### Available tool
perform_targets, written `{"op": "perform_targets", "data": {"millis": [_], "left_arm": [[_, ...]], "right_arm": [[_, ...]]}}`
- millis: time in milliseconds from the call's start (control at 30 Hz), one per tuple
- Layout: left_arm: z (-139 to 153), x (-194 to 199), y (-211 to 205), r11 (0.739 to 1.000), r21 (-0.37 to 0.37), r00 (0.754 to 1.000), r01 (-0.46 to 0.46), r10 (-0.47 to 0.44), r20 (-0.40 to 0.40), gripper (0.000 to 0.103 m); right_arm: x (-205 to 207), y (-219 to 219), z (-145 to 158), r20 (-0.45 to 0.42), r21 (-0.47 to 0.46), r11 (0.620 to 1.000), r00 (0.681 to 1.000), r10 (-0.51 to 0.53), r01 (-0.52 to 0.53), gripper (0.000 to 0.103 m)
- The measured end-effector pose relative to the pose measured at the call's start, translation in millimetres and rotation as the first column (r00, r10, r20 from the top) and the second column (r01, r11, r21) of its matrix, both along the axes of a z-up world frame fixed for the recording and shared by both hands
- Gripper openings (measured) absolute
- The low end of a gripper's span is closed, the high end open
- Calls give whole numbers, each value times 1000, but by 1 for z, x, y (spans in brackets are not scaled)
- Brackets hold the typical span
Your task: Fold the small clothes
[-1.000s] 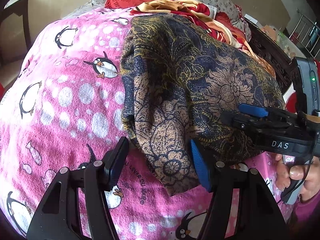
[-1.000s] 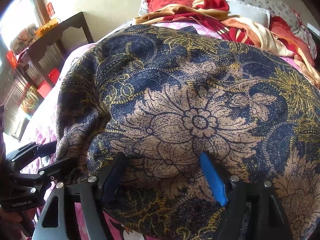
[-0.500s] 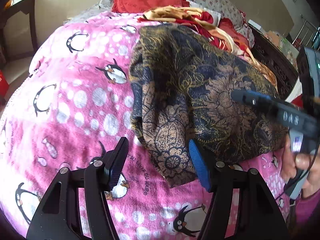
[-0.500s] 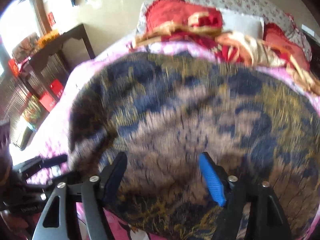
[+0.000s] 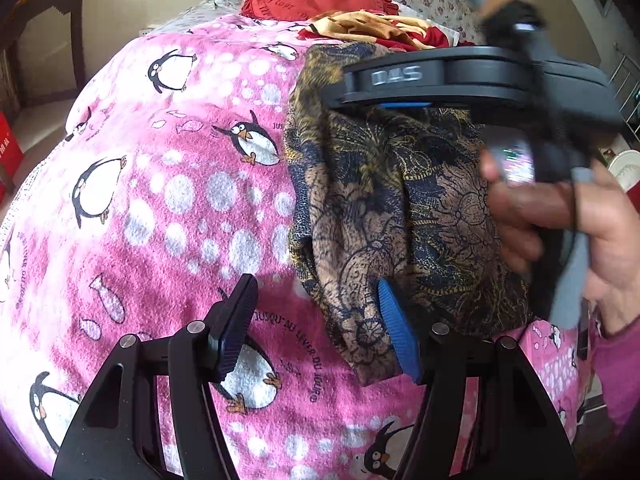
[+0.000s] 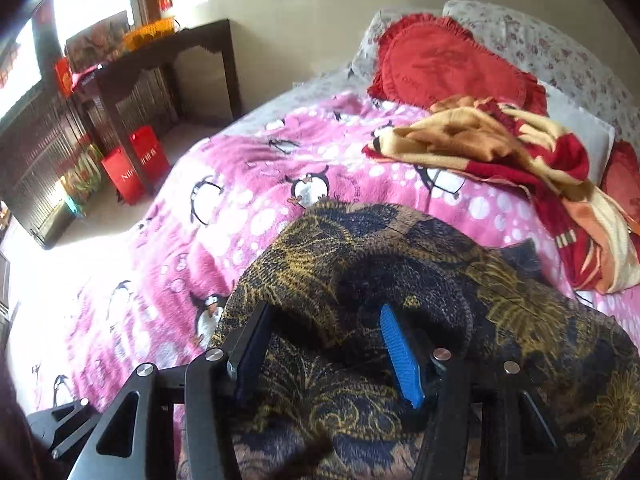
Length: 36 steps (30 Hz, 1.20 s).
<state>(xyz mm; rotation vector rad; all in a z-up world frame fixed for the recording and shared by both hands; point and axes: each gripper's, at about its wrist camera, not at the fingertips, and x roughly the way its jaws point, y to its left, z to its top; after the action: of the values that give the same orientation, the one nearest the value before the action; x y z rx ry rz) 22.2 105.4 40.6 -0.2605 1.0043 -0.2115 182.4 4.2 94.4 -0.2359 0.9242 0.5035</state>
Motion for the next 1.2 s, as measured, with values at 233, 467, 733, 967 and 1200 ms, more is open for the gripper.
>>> {"op": "perform_targets", "data": {"millis": [233, 467, 733, 967, 1200], "left_arm": [[-1, 10, 7, 999, -46, 1000, -5, 6, 8, 63], [-3, 31, 12, 992, -121, 999, -39, 40, 4, 63], [-19, 56, 25, 887, -459, 998, -53, 59, -1, 22], [16, 43, 2, 915, -396, 988, 72, -10, 155, 18], [28, 48, -27, 932, -348, 984, 102, -44, 172, 18]], "right_arm": [[14, 3, 5, -33, 11, 1000, 999, -18, 18, 55], [24, 14, 11, -91, -6, 1000, 996, 2, -2, 74], [33, 4, 11, -204, 71, 997, 979, -7, 22, 74], [38, 12, 20, -232, 26, 1000, 973, 14, -8, 75], [33, 28, 13, -271, -86, 995, 962, 33, -58, 78]]}}
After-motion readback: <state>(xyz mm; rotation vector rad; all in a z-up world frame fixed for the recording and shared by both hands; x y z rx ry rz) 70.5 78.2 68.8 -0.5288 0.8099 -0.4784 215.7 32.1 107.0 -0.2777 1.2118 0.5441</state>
